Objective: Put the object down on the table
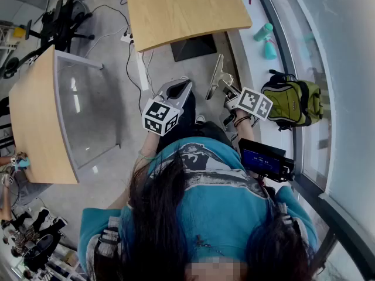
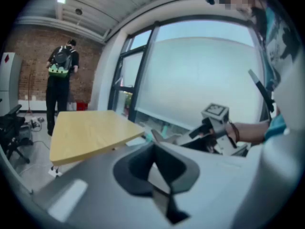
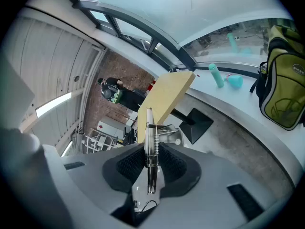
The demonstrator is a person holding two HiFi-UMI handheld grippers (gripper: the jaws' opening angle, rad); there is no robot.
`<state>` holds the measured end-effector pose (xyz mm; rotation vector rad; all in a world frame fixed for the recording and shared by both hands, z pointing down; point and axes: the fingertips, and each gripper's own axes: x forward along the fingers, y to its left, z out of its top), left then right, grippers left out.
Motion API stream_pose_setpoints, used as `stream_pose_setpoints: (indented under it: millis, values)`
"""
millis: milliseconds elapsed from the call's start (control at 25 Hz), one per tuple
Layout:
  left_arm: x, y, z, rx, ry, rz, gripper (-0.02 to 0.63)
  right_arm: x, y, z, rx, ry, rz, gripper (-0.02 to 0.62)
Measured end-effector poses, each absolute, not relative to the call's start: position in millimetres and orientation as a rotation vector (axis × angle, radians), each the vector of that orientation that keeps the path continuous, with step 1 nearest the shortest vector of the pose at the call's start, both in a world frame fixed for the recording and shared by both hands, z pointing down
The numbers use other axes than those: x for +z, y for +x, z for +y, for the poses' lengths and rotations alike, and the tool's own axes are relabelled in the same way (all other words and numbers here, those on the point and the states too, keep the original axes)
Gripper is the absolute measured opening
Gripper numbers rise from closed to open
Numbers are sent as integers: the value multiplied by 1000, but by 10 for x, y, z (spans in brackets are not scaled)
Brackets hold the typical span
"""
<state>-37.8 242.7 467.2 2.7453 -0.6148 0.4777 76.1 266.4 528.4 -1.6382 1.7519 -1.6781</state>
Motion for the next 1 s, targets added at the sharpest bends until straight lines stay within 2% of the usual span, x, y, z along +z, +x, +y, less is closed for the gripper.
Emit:
stream_pose_setpoints:
  millis: [1000]
  values:
    - [4662,-106,-468,363,2777,-537,2,5217,1009,-84,-1655,-1720,1729,91]
